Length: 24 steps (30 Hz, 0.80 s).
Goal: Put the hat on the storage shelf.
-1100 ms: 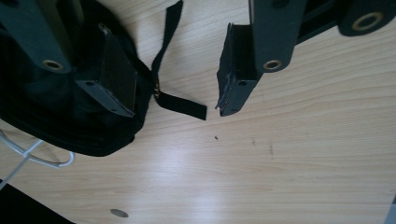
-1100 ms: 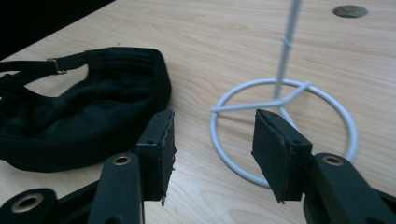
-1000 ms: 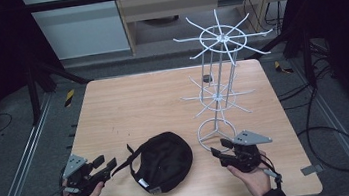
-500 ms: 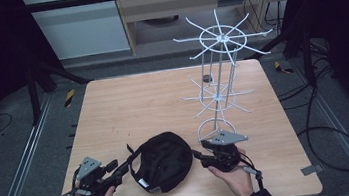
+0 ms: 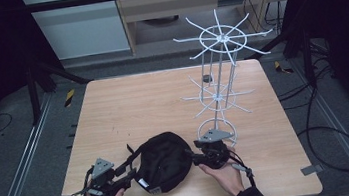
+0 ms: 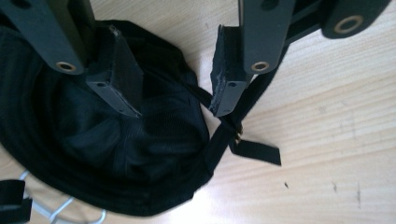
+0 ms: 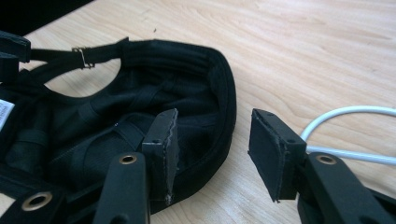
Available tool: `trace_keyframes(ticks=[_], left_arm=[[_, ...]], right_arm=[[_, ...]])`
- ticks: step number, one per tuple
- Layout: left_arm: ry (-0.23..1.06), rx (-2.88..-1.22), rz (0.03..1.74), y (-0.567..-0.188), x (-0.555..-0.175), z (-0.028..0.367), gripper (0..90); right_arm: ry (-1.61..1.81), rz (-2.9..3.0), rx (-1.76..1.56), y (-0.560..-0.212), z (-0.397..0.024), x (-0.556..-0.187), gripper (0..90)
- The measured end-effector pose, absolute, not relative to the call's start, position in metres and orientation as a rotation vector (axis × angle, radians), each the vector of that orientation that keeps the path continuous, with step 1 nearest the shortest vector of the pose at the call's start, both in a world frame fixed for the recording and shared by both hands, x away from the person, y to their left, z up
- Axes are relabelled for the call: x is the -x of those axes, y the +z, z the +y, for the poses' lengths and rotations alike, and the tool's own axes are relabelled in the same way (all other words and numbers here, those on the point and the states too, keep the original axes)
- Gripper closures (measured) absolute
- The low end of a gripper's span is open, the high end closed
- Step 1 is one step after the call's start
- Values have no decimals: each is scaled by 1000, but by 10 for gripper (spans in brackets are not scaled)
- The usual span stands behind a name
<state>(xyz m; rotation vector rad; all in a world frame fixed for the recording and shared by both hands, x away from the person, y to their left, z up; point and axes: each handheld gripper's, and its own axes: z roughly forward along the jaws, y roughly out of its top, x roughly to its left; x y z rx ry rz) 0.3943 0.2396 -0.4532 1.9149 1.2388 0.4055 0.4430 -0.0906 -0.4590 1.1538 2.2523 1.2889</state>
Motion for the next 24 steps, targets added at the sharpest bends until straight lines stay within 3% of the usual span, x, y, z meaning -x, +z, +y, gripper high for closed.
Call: trace_keyframes(ticks=[18,24], left_arm=[[310,-2070,1327,-476,-401,228,541],[296,-2118,1348,-483,-403,224,674]], right_arm=[[1159,2356,-1186,-483,-72,-451,581],[1122,2377,-1219,-486,-66,-452,682]])
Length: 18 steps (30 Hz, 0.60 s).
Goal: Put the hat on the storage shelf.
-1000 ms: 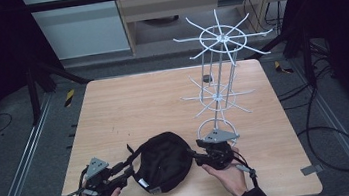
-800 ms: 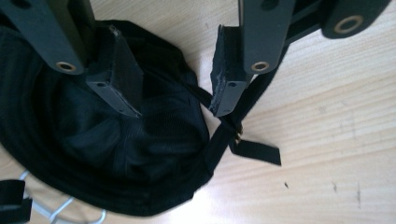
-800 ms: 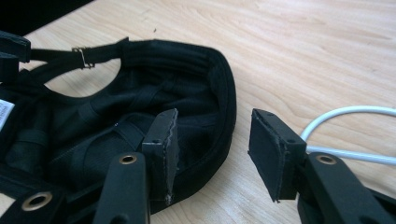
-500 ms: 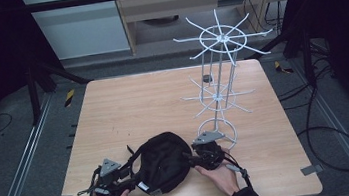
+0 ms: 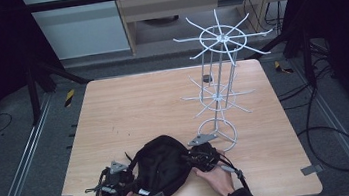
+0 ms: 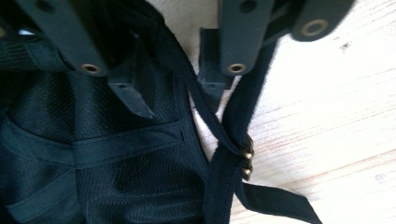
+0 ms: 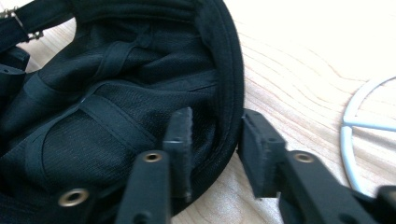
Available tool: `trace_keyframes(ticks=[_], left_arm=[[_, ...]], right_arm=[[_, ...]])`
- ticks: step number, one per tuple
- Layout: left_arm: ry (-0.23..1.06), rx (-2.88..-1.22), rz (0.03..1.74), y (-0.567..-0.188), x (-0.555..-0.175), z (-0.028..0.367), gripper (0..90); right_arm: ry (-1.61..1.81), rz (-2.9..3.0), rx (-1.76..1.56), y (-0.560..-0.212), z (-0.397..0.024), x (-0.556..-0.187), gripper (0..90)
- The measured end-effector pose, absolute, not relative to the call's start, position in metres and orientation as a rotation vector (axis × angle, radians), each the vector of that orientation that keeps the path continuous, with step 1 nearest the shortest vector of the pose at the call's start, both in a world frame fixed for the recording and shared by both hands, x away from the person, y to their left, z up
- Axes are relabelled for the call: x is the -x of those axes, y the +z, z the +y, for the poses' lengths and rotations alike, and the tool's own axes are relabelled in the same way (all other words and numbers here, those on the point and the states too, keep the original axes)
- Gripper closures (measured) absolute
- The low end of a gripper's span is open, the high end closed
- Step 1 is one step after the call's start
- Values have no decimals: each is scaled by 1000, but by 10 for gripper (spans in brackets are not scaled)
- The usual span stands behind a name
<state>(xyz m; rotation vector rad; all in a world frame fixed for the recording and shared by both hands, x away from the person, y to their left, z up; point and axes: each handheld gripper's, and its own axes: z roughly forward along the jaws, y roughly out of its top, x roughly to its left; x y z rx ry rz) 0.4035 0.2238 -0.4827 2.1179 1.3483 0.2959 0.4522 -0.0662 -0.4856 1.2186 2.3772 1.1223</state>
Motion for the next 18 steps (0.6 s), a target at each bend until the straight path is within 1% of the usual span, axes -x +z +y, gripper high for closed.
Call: trace_keyframes(ticks=[2,3,4,5,6,8,13,18], left_arm=[[295,-2122,1356,-483,-404,224,732],[295,-2122,1356,-483,-404,224,762],[292,-2118,1360,-484,-405,225,762],[283,-2120,1359,-484,-406,226,806],[283,-2122,1358,-484,-406,226,817],[286,-2121,1354,-484,-406,226,837],[327,-2107,1343,-483,-410,226,871],[375,-2082,1343,-482,-424,225,876]], right_arm=[[1111,2377,-1224,-485,-66,-453,736],[1111,2377,-1224,-485,-66,-453,736],[1114,2373,-1243,-485,-66,-452,761],[1113,2363,-1250,-484,-65,-453,811],[1123,2360,-1257,-483,-66,-452,822],[1139,2354,-1261,-482,-66,-452,828],[1262,2270,-1176,-465,-69,-446,839],[1347,2175,-1043,-449,-66,-440,839]])
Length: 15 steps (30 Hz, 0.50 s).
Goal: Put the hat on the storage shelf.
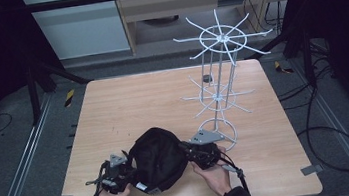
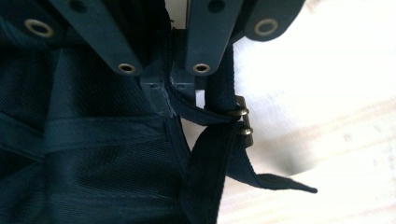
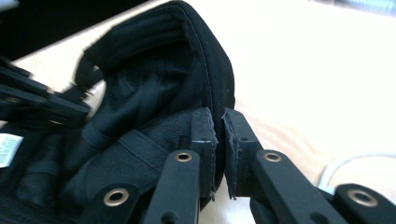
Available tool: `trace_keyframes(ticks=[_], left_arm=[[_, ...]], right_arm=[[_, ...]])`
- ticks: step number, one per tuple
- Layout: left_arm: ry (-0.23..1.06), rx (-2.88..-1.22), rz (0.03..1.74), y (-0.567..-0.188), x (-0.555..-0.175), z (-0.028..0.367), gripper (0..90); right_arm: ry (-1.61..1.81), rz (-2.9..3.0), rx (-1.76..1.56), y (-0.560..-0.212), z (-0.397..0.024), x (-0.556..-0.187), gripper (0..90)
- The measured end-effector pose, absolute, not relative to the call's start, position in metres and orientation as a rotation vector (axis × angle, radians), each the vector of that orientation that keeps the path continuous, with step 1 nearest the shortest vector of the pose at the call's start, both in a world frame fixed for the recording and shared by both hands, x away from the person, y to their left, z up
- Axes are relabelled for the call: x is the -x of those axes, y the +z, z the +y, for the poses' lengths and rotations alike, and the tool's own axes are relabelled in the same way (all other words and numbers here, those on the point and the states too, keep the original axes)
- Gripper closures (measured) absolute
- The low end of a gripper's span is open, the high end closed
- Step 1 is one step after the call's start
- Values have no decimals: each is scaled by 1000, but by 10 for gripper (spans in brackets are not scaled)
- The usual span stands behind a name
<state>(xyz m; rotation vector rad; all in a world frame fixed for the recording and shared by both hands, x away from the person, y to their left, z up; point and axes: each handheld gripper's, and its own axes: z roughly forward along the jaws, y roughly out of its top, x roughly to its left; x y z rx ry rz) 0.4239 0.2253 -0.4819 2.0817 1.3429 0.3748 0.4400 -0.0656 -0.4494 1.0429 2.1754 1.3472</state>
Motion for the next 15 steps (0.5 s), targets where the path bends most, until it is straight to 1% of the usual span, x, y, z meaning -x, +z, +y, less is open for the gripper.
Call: trace_keyframes(ticks=[4,5,8,15], left_arm=[[396,-2025,1339,-480,-435,229,877],[407,-1989,1335,-478,-440,231,877],[436,-1963,1321,-477,-449,231,878],[448,-1915,1321,-481,-463,233,879]], right_arm=[[1380,2131,-988,-440,-62,-438,840],[1410,2105,-952,-433,-59,-437,840],[1424,2083,-892,-426,-55,-434,841],[1419,2102,-762,-425,-48,-425,840]])
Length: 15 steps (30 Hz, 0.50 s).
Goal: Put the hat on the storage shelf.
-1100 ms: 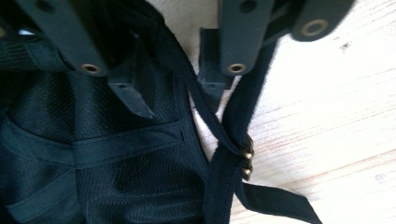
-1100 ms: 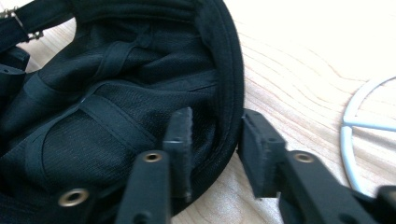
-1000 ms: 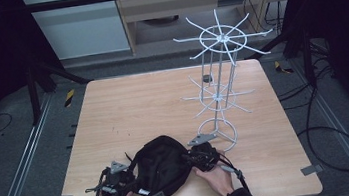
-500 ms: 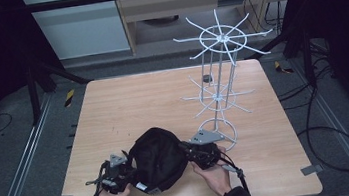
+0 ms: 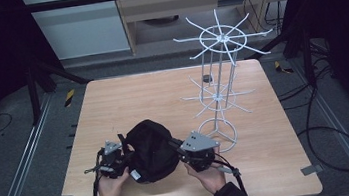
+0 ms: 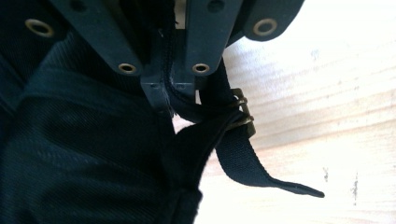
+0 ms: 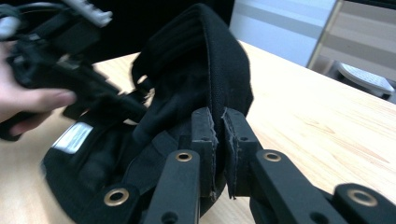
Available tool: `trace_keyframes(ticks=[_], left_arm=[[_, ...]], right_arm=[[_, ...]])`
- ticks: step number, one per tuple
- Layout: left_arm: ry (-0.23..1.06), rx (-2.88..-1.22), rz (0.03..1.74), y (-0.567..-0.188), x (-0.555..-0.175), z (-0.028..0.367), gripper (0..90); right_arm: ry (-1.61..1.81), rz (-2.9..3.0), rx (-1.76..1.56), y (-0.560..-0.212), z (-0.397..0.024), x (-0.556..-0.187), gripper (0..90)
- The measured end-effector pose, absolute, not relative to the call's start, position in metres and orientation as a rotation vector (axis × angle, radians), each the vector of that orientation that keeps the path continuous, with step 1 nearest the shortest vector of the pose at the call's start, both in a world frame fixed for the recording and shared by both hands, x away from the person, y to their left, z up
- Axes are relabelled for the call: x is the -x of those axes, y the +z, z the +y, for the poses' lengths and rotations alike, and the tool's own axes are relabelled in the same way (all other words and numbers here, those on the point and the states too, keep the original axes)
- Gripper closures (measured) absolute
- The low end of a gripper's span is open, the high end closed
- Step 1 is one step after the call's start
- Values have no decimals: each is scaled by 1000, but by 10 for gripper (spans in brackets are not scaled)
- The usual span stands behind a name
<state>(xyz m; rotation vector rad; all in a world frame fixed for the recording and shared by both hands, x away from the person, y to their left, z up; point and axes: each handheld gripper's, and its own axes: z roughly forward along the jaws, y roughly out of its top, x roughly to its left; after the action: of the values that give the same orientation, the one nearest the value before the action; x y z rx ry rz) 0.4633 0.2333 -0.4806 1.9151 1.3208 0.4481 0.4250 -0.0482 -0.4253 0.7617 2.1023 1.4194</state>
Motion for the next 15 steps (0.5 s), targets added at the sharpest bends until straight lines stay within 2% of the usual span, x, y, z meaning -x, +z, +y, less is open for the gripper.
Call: trace_keyframes(ticks=[6,15], left_arm=[[398,-1918,1300,-484,-462,234,862],[402,-1911,1248,-469,-440,236,592]], right_arm=[[1386,2116,-807,-437,-53,-423,842],[1335,2051,-924,-439,-60,-426,850]])
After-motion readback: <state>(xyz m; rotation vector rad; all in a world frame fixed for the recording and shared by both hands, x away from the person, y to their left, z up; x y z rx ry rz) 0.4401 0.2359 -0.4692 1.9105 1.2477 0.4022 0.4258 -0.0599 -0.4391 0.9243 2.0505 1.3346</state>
